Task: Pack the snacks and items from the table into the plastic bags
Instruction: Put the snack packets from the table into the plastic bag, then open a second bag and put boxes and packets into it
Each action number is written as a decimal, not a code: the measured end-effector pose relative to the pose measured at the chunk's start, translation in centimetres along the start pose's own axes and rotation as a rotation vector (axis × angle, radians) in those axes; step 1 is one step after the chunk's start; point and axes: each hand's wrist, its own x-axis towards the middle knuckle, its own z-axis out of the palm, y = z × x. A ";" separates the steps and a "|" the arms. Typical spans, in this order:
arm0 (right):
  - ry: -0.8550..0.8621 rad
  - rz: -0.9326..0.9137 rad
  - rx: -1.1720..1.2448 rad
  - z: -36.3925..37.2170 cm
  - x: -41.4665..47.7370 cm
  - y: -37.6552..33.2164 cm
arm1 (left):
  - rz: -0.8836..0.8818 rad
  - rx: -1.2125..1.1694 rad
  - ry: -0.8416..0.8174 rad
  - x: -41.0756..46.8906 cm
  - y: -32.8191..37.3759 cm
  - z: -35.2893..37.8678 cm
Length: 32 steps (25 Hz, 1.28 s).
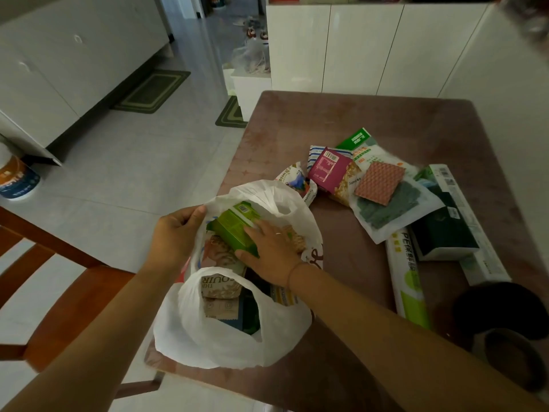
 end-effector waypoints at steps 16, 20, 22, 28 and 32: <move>0.366 0.899 0.201 0.0 -13.0 18.5 | -0.034 0.031 -0.029 -0.5 0.1 0.8; 0.375 0.773 0.659 -0.7 -15.5 15.2 | -0.039 0.033 -0.016 -0.4 0.3 0.8; 0.309 0.689 0.808 -1.9 -16.9 12.8 | -0.044 0.023 -0.021 -0.5 0.4 0.8; 0.403 0.460 1.316 -6.9 -14.4 7.4 | 0.083 0.167 -0.112 -1.0 0.7 -0.1; 0.622 0.227 1.583 -9.9 -9.0 3.8 | 0.348 0.184 -0.557 -2.8 3.7 -4.3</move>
